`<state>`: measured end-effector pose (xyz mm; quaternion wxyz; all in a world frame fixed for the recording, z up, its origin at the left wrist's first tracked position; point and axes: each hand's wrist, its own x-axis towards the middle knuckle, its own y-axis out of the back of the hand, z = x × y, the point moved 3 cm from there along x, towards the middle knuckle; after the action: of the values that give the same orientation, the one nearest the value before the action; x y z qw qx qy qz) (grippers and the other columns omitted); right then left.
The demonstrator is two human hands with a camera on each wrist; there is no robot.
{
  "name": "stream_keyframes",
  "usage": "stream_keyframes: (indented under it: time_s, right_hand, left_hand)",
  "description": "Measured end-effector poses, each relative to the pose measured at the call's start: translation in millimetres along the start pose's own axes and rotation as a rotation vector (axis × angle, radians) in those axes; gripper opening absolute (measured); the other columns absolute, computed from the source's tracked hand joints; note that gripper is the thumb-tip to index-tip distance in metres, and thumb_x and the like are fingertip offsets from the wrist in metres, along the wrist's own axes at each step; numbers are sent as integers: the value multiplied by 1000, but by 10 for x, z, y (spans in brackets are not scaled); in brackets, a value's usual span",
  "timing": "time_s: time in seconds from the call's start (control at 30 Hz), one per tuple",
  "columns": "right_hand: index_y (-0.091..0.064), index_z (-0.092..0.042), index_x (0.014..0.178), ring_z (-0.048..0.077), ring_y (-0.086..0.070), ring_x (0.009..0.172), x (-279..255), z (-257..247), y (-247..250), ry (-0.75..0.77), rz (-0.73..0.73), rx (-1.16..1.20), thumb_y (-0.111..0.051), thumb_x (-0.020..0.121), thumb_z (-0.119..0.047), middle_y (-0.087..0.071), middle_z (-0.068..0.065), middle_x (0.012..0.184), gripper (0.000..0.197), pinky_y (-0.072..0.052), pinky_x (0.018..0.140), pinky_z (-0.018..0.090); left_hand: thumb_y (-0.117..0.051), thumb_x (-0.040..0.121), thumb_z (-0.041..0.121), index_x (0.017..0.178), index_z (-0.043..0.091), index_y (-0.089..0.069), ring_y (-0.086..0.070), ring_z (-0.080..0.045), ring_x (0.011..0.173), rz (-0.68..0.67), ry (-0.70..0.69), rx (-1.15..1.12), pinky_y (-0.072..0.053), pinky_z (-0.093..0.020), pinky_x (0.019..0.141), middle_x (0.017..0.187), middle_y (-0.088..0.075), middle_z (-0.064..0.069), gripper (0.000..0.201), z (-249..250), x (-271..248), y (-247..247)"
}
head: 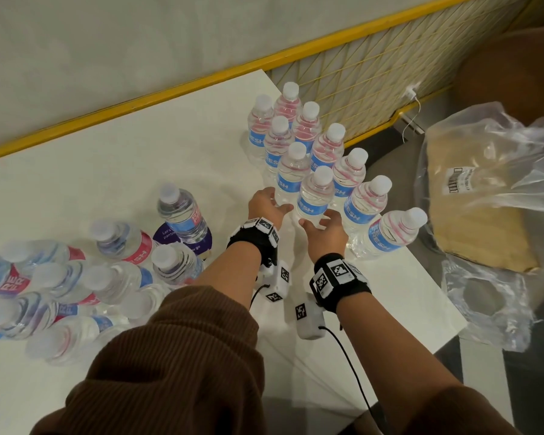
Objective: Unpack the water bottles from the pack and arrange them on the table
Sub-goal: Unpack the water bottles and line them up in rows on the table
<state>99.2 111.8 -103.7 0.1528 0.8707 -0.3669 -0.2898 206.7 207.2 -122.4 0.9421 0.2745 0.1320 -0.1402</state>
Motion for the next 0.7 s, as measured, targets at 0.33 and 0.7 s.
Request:
stream_keyframes:
  time_s: [0.33,0.7]
  right_hand:
    - [-45,-13,129,26,-54,115,9,-8,-28,-1,26,15,-71,81,-28,-56,11,126,57,-43,96,36]
    - [-44,-13,130,26,-54,114,7,8,-25,-15,41,19,-70,82,-29,-56,11,125,57,-39,89,29]
  left_hand:
    - [-75,78,18,119,4,-60,-62,-27,103,-3,-2,30,-45,-27,83,113,-65,-14,46,40,9,15]
    - [-72,80,17,109,3,-63,-63,-29,100,-42,-33,78,-46,-28,83,108,-67,-15,34,120,2,28]
